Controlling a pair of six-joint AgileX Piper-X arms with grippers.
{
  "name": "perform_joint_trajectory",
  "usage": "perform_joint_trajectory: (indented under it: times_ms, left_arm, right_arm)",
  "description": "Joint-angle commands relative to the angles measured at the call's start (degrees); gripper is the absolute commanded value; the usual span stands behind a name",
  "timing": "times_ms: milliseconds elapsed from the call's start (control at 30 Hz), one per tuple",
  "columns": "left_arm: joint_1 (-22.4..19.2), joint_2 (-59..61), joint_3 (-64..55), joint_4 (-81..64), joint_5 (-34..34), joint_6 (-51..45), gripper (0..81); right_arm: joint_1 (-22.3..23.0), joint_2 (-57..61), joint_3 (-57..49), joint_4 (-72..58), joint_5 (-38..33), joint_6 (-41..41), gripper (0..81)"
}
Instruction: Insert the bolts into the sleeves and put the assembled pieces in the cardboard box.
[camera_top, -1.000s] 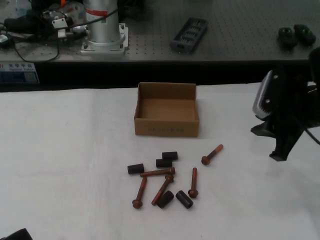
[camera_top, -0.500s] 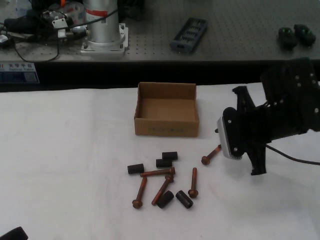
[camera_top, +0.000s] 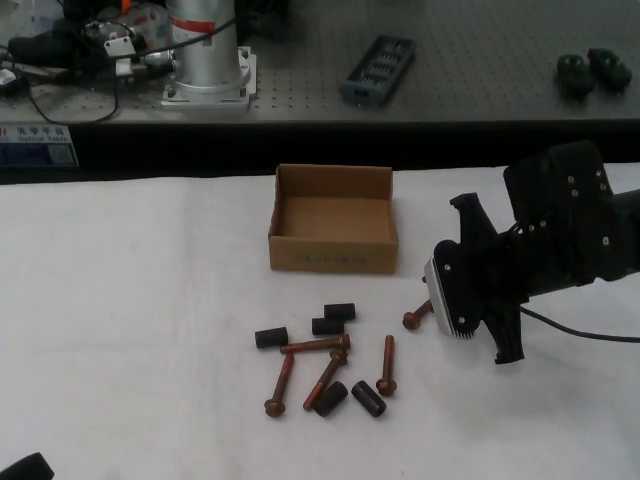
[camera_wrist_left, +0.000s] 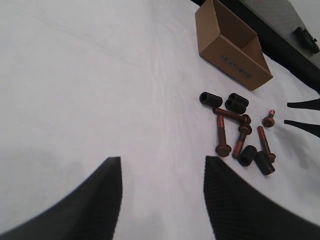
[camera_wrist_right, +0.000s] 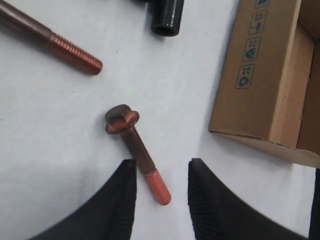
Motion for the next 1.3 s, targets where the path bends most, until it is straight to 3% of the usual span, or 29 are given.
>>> perform_joint_trajectory:
  times_ms: [0, 767, 1267]
  left_arm:
    - [0.1, 0.0, -0.6, -1.2, -0.4, -0.5, 37.5]
    - [0.1, 0.0, -0.6, -1.2, -0.4, -0.5, 37.5]
    - [0.1, 0.0, -0.6, -1.2, -0.5, -0.6, 37.5]
  right_arm:
    - [0.2, 0.6, -0.5, 0.4, -0.7, -0.5, 26.8]
    - [1.3, 4.9, -0.6, 1.0, 0.7, -2.8, 26.8]
    - [1.3, 8.7, -6.7, 5.8, 3.4, -2.8, 26.8]
